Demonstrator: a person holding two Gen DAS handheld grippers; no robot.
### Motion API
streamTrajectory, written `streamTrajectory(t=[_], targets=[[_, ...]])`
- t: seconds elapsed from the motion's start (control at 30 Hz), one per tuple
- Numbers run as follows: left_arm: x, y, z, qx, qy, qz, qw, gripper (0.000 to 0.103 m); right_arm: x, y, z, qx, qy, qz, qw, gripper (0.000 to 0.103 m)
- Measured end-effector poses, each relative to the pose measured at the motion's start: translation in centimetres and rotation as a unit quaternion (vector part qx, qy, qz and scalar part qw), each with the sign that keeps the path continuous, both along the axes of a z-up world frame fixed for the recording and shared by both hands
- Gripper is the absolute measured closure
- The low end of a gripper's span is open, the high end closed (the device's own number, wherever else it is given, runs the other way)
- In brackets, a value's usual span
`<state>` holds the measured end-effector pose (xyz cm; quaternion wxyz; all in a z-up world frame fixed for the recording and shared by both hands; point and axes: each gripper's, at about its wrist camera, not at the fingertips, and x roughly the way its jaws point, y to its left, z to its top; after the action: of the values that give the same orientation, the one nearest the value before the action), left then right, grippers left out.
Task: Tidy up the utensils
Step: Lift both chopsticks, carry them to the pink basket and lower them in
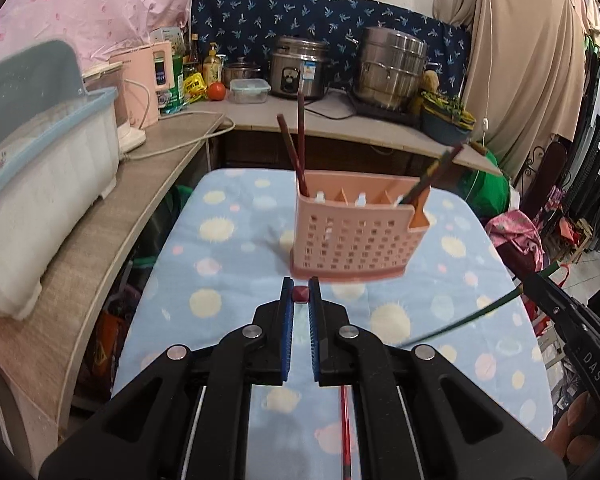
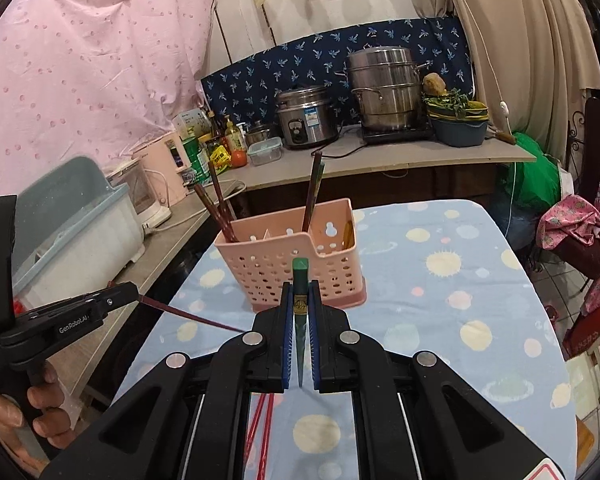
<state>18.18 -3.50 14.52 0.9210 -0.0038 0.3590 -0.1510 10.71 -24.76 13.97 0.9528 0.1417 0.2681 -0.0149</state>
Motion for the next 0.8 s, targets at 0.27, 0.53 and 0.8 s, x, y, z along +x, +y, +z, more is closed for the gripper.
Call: streamTrajectory(t=[0.27,0.53,0.8], targets=[[3.8,-0.7,4.1,-0.011,-0.034,0.005,0.9993,0.096,3.3,-1.9,4.0,0.019,-0.047,-0.009,0.999,0.096],[5.2,-1.6,10.9,-0.043,-0.105,0.0,0.9935,0.096,6.5,-2.8,8.3,0.039,-0.104,-0.007,0.994,0.096],[8.1,-2.9,13.5,-0.054,-0.144,0.008,0.9881,0.096,10.3,-4.3,9.9,0.047,-0.123,-0.02,0.991,0.096]])
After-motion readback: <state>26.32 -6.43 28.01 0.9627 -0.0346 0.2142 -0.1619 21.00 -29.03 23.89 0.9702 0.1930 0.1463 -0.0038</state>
